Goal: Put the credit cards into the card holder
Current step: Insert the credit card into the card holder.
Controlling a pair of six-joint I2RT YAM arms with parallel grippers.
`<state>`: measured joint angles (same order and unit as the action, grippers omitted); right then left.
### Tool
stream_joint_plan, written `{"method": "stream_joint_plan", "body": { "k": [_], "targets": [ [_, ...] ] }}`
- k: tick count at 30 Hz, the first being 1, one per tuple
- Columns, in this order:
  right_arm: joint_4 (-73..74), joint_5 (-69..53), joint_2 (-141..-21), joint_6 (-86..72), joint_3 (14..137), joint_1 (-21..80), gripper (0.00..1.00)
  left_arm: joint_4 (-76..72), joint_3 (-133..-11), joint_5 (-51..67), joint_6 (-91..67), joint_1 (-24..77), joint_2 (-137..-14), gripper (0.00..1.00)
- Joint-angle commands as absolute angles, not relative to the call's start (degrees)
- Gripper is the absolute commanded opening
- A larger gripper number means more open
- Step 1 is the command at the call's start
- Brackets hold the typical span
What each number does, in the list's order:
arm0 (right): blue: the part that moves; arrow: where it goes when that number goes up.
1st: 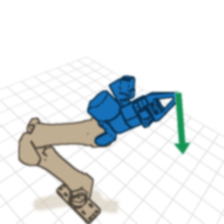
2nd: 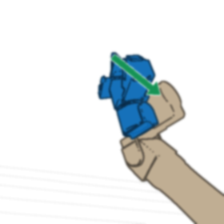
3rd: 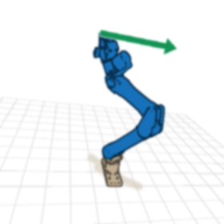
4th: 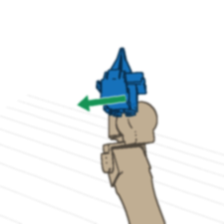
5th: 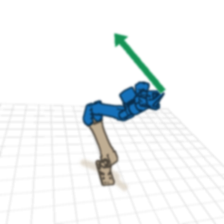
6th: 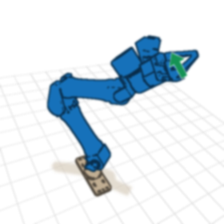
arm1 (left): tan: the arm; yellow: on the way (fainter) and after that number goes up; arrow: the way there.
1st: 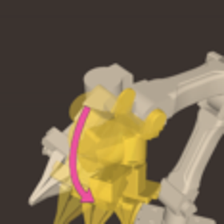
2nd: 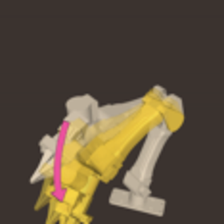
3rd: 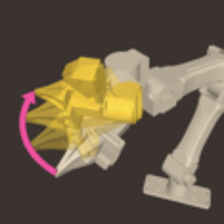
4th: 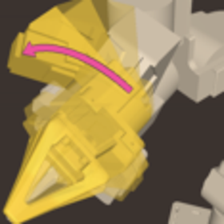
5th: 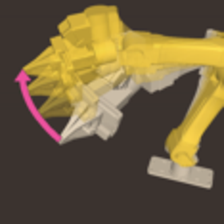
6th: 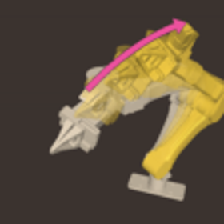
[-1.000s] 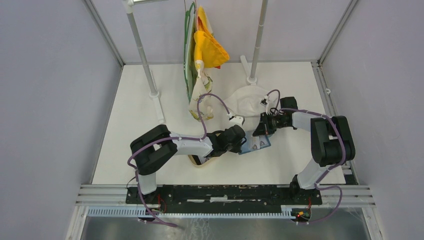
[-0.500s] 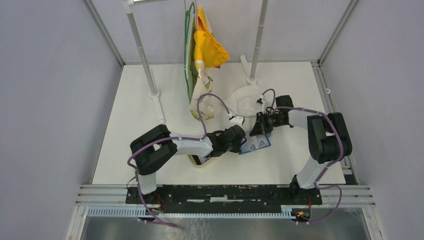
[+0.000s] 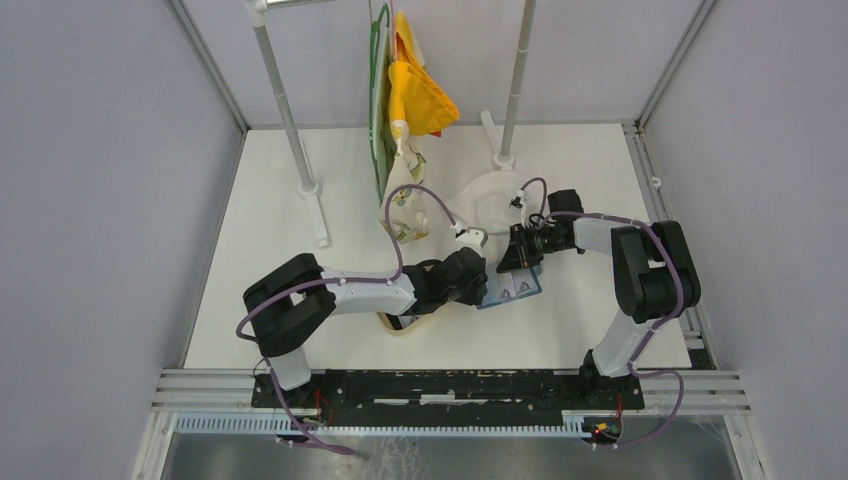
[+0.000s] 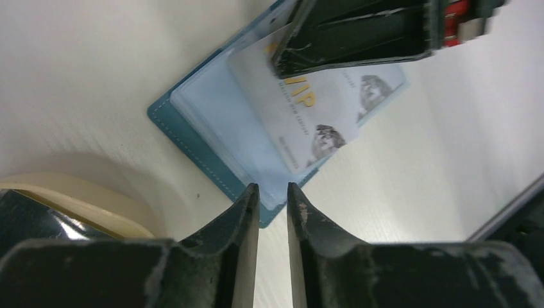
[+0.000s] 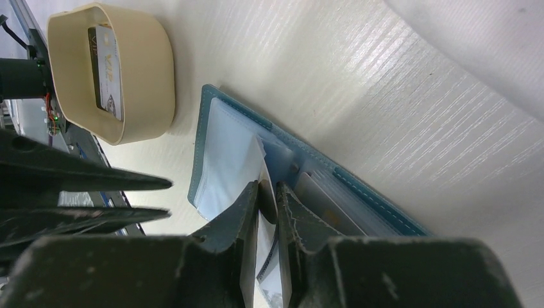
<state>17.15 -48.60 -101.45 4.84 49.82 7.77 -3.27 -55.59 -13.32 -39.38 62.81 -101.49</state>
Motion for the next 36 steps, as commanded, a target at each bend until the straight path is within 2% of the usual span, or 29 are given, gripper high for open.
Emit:
{"method": "stream_joint_plan", "body": {
  "k": [1,8,11,15,21,25,36],
  "targets": [
    [18.85,-45.09,-102.93,7.29,50.62,7.95,0.21,-7.44,-56.24,-11.92,-39.49,63.96,-96.45,0.30],
    [19.40,-45.54,-103.01,8.58,51.06,7.92,0.22,-10.25,-58.11,-12.19,-40.62,65.14,-96.89,0.31],
    [19.38,-45.62,-103.09,8.53,51.02,7.88,0.23,-13.40,-58.20,-11.71,-41.46,65.19,-97.73,0.37],
    [19.39,-45.70,-103.27,8.53,51.07,8.07,0.23,-15.55,-60.26,-11.28,-42.35,65.23,-100.31,0.38],
    [19.35,-45.53,-103.10,8.61,51.06,8.03,0.23,-11.56,-65.83,-15.99,-45.62,65.73,-106.07,0.22],
    [19.42,-45.37,-103.24,8.70,51.06,8.04,0.23,-9.06,-68.62,-18.97,-46.22,66.61,-108.82,0.16],
    [19.55,-45.36,-103.48,8.70,51.13,8.04,0.23,-6.86,-74.16,-24.68,-44.85,67.72,-114.22,0.11]
  ]
}}
